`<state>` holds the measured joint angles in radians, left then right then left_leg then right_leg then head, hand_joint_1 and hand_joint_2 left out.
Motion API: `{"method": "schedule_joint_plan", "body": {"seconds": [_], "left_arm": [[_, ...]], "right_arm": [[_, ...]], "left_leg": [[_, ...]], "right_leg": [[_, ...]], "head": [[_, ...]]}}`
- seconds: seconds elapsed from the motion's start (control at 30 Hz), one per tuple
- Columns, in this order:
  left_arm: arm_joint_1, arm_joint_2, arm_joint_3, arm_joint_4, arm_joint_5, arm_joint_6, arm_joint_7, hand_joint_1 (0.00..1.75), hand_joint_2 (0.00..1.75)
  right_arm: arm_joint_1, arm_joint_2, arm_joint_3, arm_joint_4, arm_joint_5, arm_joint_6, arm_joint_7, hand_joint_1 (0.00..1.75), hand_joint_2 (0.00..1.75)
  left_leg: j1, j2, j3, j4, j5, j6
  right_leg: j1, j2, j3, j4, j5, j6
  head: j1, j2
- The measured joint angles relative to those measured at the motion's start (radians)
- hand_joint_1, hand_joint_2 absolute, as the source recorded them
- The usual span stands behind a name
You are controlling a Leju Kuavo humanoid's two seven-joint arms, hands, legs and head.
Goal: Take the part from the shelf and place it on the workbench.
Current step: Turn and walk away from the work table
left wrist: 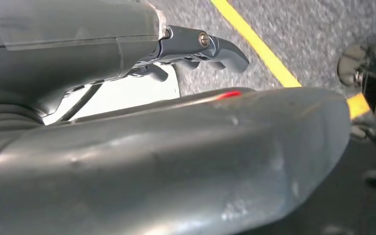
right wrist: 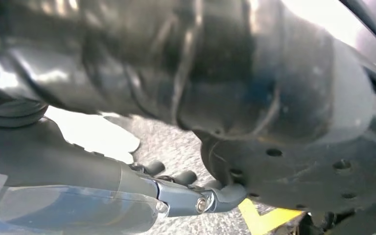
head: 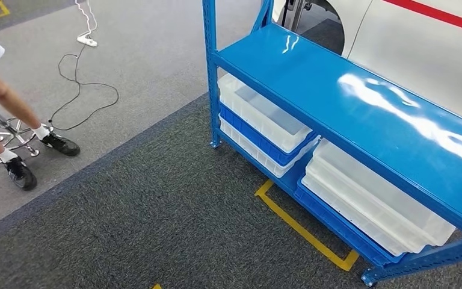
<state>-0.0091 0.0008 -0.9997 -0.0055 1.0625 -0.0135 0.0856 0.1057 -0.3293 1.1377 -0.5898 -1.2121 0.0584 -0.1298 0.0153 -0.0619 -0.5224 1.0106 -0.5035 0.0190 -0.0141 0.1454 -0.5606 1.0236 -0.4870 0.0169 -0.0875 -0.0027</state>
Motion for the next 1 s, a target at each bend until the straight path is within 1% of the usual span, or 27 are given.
{"method": "schedule_joint_plan", "body": {"seconds": [0.03, 0.07, 0.1, 0.13, 0.17, 0.2, 0.23, 0.27, 0.3, 0.37, 0.4, 0.43, 0.5, 0.53, 0.6, 0.63, 0.67, 0.7, 0.73, 0.77, 0.8, 0.83, 0.87, 0.9, 0.93, 0.97, 1.0], "left_arm": [[-0.002, 0.0, 0.0, 0.0, 0.0, 0.0, 0.0, 0.0, 0.0], [-0.001, 0.0, 0.0, 0.0, 0.0, 0.0, 0.0, 0.0, 0.0], [0.001, 0.0, 0.0, -0.001, 0.0, 0.0, 0.0, 0.0, 0.0], [0.004, 0.0, 0.0, -0.001, -0.001, 0.001, 0.0, 0.0, 0.0], [0.006, 0.0, -0.001, -0.001, -0.002, 0.001, 0.0, 0.0, 0.0], [0.008, 0.0, -0.002, -0.001, -0.004, 0.003, -0.001, 0.0, 0.0], [0.008, 0.0, -0.003, -0.001, -0.006, 0.004, -0.002, 0.0, 0.0], [0.007, 0.0, -0.004, -0.001, -0.008, 0.006, -0.005, 0.0, 0.0], [0.005, -0.001, -0.006, -0.001, -0.009, 0.008, -0.007, 0.0, 0.0], [0.002, -0.002, -0.007, -0.001, -0.009, 0.01, -0.01, 0.0, 0.0], [0.001, -0.002, -0.009, -0.001, -0.009, 0.01, -0.011, 0.0, 0.0], [-0.001, -0.002, -0.011, -0.001, -0.01, 0.011, -0.012, 0.0, 0.0], [-0.007, -0.002, -0.018, -0.001, -0.011, 0.011, -0.013, 0.0, 0.0], [-0.01, -0.002, -0.02, -0.001, -0.012, 0.011, -0.013, 0.0, 0.0], [-0.012, -0.002, -0.023, -0.001, -0.013, 0.009, -0.008, 0.0, 0.0], [-0.012, -0.002, -0.024, 0.0, -0.014, 0.008, -0.003, 0.0, 0.0], [-0.011, -0.002, -0.024, 0.0, -0.016, 0.006, 0.003, 0.0, 0.0], [-0.011, -0.002, -0.024, 0.0, -0.017, 0.005, 0.007, 0.0, 0.0], [-0.011, -0.002, -0.025, 0.0, -0.018, 0.004, 0.01, 0.0, 0.0], [-0.011, -0.002, -0.025, 0.0, -0.019, 0.004, 0.011, 0.0, 0.0], [-0.011, -0.002, -0.025, 0.0, -0.019, 0.003, 0.012, 0.0, 0.0], [-0.01, -0.002, -0.025, 0.0, -0.019, 0.002, 0.013, 0.0, 0.0], [-0.009, -0.001, -0.026, 0.001, -0.02, 0.0, 0.014, 0.0, 0.0], [-0.008, -0.001, -0.027, 0.001, -0.021, -0.002, 0.014, 0.0, 0.0], [-0.008, 0.0, -0.028, 0.002, -0.021, -0.005, 0.015, 0.0, 0.0], [-0.009, 0.0, -0.029, 0.002, -0.021, -0.007, 0.015, 0.0, 0.0], [-0.012, 0.0, -0.031, 0.002, -0.021, -0.009, 0.015, 0.0, 0.0]], "right_arm": [[-0.001, 0.002, 0.002, 0.005, 0.0, 0.0, -0.001, 0.0, 0.0], [-0.002, 0.003, 0.004, 0.008, -0.001, 0.0, -0.002, 0.0, 0.0], [-0.004, 0.003, 0.006, 0.012, -0.002, 0.001, -0.002, 0.0, 0.0], [-0.006, 0.005, 0.007, 0.016, -0.005, 0.005, -0.002, 0.0, 0.0], [-0.01, 0.007, 0.008, 0.023, -0.008, 0.01, -0.004, 0.0, 0.0], [-0.013, 0.01, 0.009, 0.032, -0.012, 0.018, -0.006, 0.0, 0.0], [-0.016, 0.015, 0.009, 0.045, -0.016, 0.027, -0.008, 0.0, 0.0], [-0.018, 0.021, 0.01, 0.06, -0.021, 0.037, -0.01, 0.0, 0.0], [-0.019, 0.027, 0.01, 0.077, -0.026, 0.047, -0.01, 0.0, 0.0], [-0.022, 0.04, 0.011, 0.112, -0.034, 0.064, -0.007, 0.0, 0.0], [-0.024, 0.048, 0.011, 0.129, -0.038, 0.072, -0.006, 0.0, 0.0], [-0.026, 0.056, 0.012, 0.147, -0.042, 0.079, -0.004, 0.0, 0.0], [-0.031, 0.074, 0.013, 0.18, -0.047, 0.092, -0.003, 0.0, 0.0], [-0.033, 0.081, 0.013, 0.195, -0.048, 0.097, -0.003, 0.0, 0.0], [-0.041, 0.095, 0.014, 0.22, -0.05, 0.105, -0.003, 0.0, 0.0], [-0.045, 0.1, 0.015, 0.232, -0.05, 0.107, -0.004, 0.0, 0.0], [-0.05, 0.105, 0.016, 0.243, -0.05, 0.11, -0.006, 0.0, 0.0], [-0.053, 0.11, 0.017, 0.253, -0.05, 0.112, -0.008, 0.0, 0.0], [-0.055, 0.115, 0.017, 0.262, -0.05, 0.114, -0.01, 0.0, 0.0], [-0.057, 0.119, 0.018, 0.269, -0.05, 0.117, -0.012, 0.0, 0.0], [-0.06, 0.123, 0.018, 0.277, -0.05, 0.118, -0.012, 0.0, 0.0], [-0.063, 0.128, 0.018, 0.286, -0.05, 0.12, -0.012, 0.0, 0.0], [-0.067, 0.134, 0.018, 0.294, -0.05, 0.122, -0.012, 0.0, 0.0], [-0.072, 0.139, 0.018, 0.303, -0.051, 0.124, -0.012, 0.0, 0.0], [-0.075, 0.143, 0.018, 0.311, -0.051, 0.126, -0.012, 0.0, 0.0], [-0.078, 0.147, 0.018, 0.319, -0.051, 0.128, -0.012, 0.0, 0.0], [-0.078, 0.15, 0.018, 0.327, -0.051, 0.129, -0.012, 0.0, 0.0]], "left_leg": [[0.002, 0.014, 0.004, -0.009, 0.004, 0.005], [0.004, 0.029, 0.008, -0.018, 0.009, 0.011], [0.006, 0.044, 0.011, -0.025, 0.012, 0.016], [0.004, 0.059, 0.012, -0.028, 0.013, 0.02], [0.002, 0.075, 0.011, -0.029, 0.012, 0.022], [0.001, 0.09, 0.011, -0.028, 0.01, 0.022], [0.0, 0.106, 0.01, -0.027, 0.008, 0.023], [0.0, 0.119, 0.011, -0.026, 0.005, 0.022], [0.0, 0.131, 0.013, -0.024, 0.002, 0.02], [-0.004, 0.15, 0.02, -0.019, -0.007, 0.012], [-0.007, 0.157, 0.023, -0.017, -0.011, 0.007], [-0.009, 0.165, 0.026, -0.015, -0.015, 0.002], [-0.01, 0.183, 0.032, -0.014, -0.019, -0.007], [-0.008, 0.179, 0.034, -0.009, -0.025, -0.012], [-0.004, 0.132, 0.013, 0.046, -0.064, -0.022], [-0.002, 0.101, -0.014, 0.104, -0.096, -0.026], [-0.002, 0.082, -0.049, 0.174, -0.129, -0.028], [-0.002, 0.073, -0.081, 0.237, -0.151, -0.028], [-0.002, 0.07, -0.102, 0.274, -0.155, -0.028], [-0.002, 0.068, -0.106, 0.273, -0.136, -0.026], [-0.002, 0.063, -0.091, 0.231, -0.1, -0.022], [-0.002, 0.046, -0.066, 0.163, -0.055, -0.018], [-0.001, 0.023, -0.04, 0.096, -0.023, -0.013], [-0.001, 0.002, -0.02, 0.044, -0.003, -0.009], [-0.002, -0.013, -0.01, 0.017, 0.003, -0.007], [-0.003, -0.013, -0.008, 0.01, 0.0, -0.006], [-0.003, -0.003, -0.006, 0.005, 0.002, -0.003]], "right_leg": [[0.001, -0.008, -0.003, 0.004, -0.004, 0.005], [0.003, -0.031, -0.012, 0.024, -0.018, 0.009], [0.005, -0.063, -0.03, 0.063, -0.042, 0.012], [0.006, -0.097, -0.06, 0.121, -0.074, 0.014], [0.006, -0.118, -0.092, 0.186, -0.105, 0.016], [0.006, -0.128, -0.117, 0.237, -0.122, 0.019], [0.006, -0.133, -0.127, 0.259, -0.121, 0.021], [0.006, -0.138, -0.115, 0.241, -0.102, 0.023], [0.005, -0.148, -0.085, 0.188, -0.069, 0.023], [0.009, -0.192, -0.012, 0.056, -0.021, 0.017], [0.011, -0.206, 0.009, 0.016, -0.011, 0.01], [0.015, -0.212, 0.017, -0.002, -0.011, 0.003], [0.017, -0.189, 0.013, -0.003, -0.008, -0.011], [0.015, -0.178, 0.014, -0.006, -0.006, -0.018], [0.01, -0.159, 0.015, -0.013, 0.0, -0.03], [0.009, -0.149, 0.014, -0.014, 0.002, -0.034], [0.009, -0.138, 0.013, -0.013, 0.002, -0.036], [0.01, -0.127, 0.012, -0.012, 0.003, -0.037], [0.011, -0.114, 0.012, -0.011, 0.002, -0.038], [0.012, -0.099, 0.012, -0.009, 0.002, -0.038], [0.013, -0.084, 0.013, -0.006, 0.001, -0.038], [0.012, -0.069, 0.013, -0.004, 0.0, -0.037], [0.013, -0.056, 0.012, 0.0, -0.001, -0.034], [0.013, -0.043, 0.008, 0.003, -0.001, -0.031], [0.012, -0.032, 0.004, 0.005, -0.001, -0.026], [0.011, -0.021, -0.001, 0.005, 0.001, -0.02], [0.01, -0.01, -0.004, 0.004, 0.004, -0.013]], "head": [[0.0, 0.0], [0.001, 0.0], [0.003, 0.0], [0.004, 0.0], [0.005, 0.0], [0.005, 0.0], [0.005, 0.0], [0.005, 0.0], [0.005, 0.0], [0.005, 0.0], [0.005, 0.0], [0.004, 0.0], [0.004, 0.0], [0.004, 0.0], [0.004, 0.0], [0.004, 0.0], [0.004, 0.0], [0.004, 0.0], [0.004, 0.0], [0.004, 0.0], [0.004, 0.0], [0.004, 0.0], [0.004, 0.0], [0.004, 0.0], [0.004, 0.0], [0.004, 0.0], [0.004, 0.0]]}}
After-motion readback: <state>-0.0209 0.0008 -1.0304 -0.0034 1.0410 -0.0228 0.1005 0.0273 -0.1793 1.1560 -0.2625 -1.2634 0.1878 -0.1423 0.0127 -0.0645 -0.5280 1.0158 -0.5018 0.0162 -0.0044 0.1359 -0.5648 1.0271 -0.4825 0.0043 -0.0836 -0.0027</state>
